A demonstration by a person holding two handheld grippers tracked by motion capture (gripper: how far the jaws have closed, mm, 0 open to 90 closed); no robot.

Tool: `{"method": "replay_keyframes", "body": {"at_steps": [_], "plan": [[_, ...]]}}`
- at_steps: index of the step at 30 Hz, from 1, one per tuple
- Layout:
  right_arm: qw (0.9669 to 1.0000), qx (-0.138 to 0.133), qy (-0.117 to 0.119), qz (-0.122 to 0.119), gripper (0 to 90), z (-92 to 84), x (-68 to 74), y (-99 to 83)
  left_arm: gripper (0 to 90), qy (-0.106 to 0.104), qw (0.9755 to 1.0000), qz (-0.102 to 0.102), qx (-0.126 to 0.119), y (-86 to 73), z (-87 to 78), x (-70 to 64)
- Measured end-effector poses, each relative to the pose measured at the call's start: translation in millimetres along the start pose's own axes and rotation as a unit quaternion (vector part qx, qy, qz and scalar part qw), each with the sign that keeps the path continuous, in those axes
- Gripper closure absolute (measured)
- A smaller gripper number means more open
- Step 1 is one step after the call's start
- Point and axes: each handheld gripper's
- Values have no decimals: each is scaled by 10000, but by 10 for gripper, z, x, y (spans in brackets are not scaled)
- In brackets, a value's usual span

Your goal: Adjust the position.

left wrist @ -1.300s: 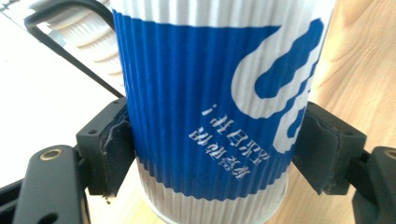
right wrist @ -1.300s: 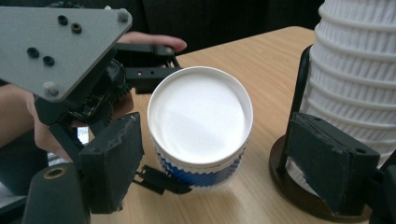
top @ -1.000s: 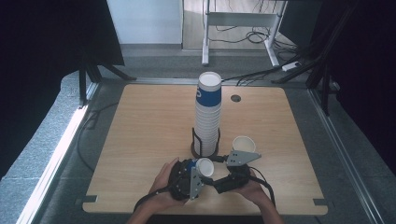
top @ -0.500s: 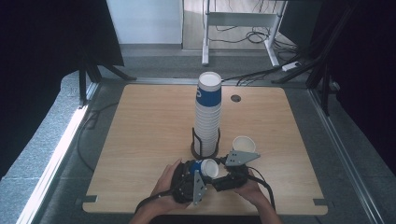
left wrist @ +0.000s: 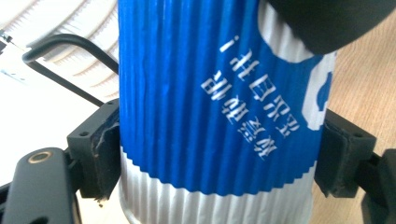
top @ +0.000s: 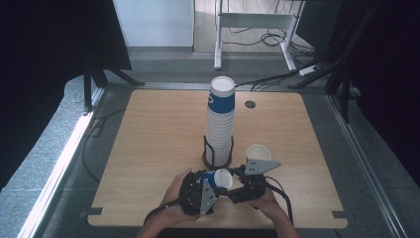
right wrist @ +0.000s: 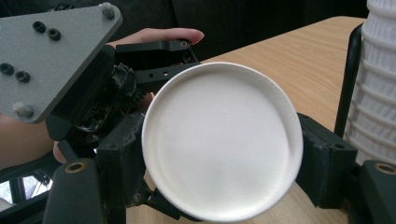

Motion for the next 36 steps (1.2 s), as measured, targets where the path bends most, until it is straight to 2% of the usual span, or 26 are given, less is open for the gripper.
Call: {"method": "replay_keyframes", "body": {"at_steps": [7, 12, 25, 33, 36], "plan": [[9999, 96, -82, 70, 253, 8, -11, -11, 192, 36, 10000, 66, 20, -16, 14, 3], [9997, 141, -183, 110, 208, 9, -16, -12, 193, 67, 9999, 118, 44, -30, 29, 2], [9995, 49, -285, 114, 191, -80, -31, 22, 193, 104, 9998, 132, 81, -75, 45, 47], [9992, 55, -401, -23, 189, -192, -30, 69, 194, 135, 9997, 189, 125, -94, 45, 63], [9988, 159, -451, -115, 189, -240, -29, 89, 194, 163, 9994, 269, 162, -93, 52, 63]]}}
Point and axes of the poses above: each handheld gripper's, and its own axes: z roughly forward along the jaws, y roughly out of its top, x roughly to its left, and after that the axes turned 9 degrees about -z, right-handed
